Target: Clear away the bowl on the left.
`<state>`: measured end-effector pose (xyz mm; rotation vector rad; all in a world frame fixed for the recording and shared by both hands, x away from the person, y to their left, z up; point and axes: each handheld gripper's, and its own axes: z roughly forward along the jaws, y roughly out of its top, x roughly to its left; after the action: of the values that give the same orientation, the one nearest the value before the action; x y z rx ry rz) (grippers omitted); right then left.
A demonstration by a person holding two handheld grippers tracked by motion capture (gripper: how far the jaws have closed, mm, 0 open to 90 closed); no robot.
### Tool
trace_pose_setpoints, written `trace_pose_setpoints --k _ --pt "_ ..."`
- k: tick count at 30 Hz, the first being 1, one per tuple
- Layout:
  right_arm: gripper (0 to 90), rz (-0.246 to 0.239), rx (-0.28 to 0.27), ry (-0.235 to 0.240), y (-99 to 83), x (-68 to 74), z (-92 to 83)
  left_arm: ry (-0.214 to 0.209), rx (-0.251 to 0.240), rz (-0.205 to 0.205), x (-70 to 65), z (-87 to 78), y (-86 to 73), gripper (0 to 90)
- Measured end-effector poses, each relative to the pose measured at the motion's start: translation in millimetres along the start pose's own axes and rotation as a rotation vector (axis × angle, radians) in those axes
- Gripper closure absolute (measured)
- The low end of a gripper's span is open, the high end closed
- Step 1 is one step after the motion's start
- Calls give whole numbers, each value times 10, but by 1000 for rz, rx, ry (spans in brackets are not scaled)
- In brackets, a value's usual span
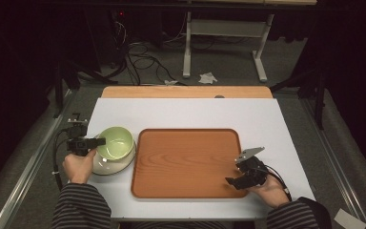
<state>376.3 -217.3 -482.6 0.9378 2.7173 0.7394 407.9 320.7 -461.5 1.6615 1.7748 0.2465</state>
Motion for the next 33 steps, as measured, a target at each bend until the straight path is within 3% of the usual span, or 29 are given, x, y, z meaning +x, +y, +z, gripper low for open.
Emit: trace_pose_setpoints --k 19,33 --pt "314 1 5 -2 1 5 2 -63 -27 92 -266 -109 35 822" --pt "314 6 5 -7 2 2 0 -133 -1 164 -537 -79 43 822"
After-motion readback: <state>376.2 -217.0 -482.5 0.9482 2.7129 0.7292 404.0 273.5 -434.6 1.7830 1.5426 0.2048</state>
